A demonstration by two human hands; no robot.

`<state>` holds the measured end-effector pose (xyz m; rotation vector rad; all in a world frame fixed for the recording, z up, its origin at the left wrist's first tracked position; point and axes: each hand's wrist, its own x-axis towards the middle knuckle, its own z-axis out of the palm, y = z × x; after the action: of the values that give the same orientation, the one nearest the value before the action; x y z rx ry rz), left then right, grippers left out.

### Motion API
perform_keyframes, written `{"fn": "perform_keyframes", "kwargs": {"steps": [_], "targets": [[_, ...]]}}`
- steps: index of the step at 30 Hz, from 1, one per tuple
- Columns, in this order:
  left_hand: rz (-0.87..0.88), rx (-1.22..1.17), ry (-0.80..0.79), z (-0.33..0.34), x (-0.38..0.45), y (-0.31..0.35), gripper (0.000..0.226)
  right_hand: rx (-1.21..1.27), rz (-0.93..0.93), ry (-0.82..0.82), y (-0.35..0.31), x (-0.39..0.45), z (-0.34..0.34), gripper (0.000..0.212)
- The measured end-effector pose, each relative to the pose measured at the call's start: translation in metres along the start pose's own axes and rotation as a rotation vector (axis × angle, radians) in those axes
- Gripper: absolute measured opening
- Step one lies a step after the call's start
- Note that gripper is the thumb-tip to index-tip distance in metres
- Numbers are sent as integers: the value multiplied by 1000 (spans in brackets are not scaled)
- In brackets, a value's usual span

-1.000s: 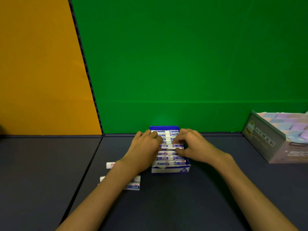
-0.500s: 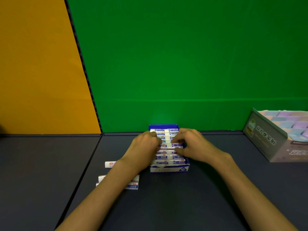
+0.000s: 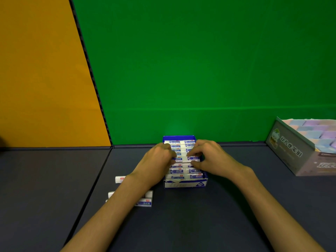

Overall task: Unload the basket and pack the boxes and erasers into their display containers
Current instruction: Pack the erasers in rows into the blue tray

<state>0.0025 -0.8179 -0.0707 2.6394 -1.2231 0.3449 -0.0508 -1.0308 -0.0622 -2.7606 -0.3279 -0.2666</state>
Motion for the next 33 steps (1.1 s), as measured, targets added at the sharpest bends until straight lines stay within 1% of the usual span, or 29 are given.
{"fn": "perform_keyframes", "kwargs": {"steps": [7, 11, 14, 18, 23, 29, 33], "targets": [[0, 7, 2, 1, 1, -1, 28, -11, 2, -6, -2, 0, -1, 33], [35, 29, 51, -2, -3, -4, 32, -28, -3, 5, -4, 1, -1, 34], [33, -31, 69, -11, -11, -12, 38, -26, -35, 37, -12, 4, 0, 31], [10, -68, 32, -27, -29, -31, 35, 9, -104, 65, -33, 13, 5, 25], [-98, -128, 15, -37, -61, -68, 28, 39, -163, 40, -61, 23, 15, 21], [-209, -203, -77, -46, -92, -95, 30, 8, -220, 6, -86, 31, 31, 21], [-207, -244, -121, -49, -104, -100, 31, -51, -244, 14, -97, 33, 34, 17]]}}
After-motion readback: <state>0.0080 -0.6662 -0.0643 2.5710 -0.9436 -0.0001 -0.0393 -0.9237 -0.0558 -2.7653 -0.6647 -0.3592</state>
